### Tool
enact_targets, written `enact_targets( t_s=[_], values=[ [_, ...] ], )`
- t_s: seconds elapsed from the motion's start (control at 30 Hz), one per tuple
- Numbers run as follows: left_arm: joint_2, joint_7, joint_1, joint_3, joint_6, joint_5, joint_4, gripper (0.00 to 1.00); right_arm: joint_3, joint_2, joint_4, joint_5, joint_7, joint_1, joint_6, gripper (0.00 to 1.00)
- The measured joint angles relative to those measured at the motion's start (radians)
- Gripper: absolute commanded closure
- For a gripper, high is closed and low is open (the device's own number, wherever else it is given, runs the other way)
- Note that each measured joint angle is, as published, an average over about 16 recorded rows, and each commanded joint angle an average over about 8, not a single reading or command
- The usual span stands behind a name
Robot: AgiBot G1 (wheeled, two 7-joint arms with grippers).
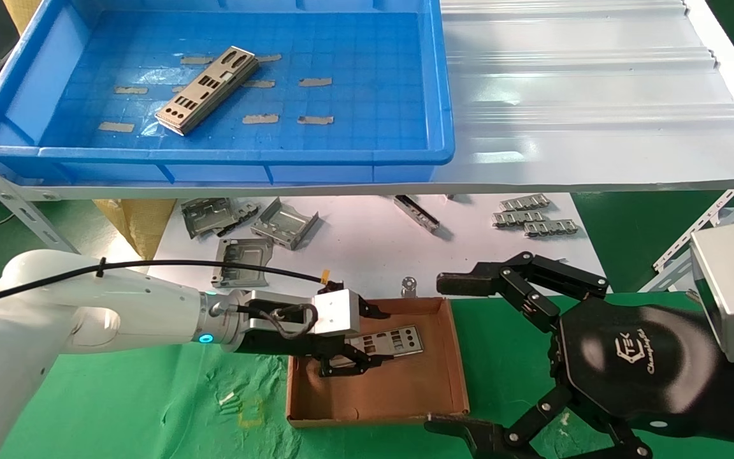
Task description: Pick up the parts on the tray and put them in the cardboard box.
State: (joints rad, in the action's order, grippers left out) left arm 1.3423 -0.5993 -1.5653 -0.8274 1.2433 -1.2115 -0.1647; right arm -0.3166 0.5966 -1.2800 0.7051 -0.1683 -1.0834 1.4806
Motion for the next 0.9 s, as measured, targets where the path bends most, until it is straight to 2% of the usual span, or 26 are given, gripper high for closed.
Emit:
enact_targets(
  t_s=[0.53, 0.9],
  values=[
    [-0.039, 0.063, -0.009, 0.080, 0.222, 0.142, 0.043, 0.00, 0.000, 0.000, 0.000, -0.001, 0.000, 0.000, 0.000, 0.00],
    [-0.074, 0.101, 0.017, 0.108, 0.241, 0.169, -0.008, 0.00, -0.001, 0.000, 0.001, -0.001, 0.000, 0.000, -0.001, 0.00]
  ],
)
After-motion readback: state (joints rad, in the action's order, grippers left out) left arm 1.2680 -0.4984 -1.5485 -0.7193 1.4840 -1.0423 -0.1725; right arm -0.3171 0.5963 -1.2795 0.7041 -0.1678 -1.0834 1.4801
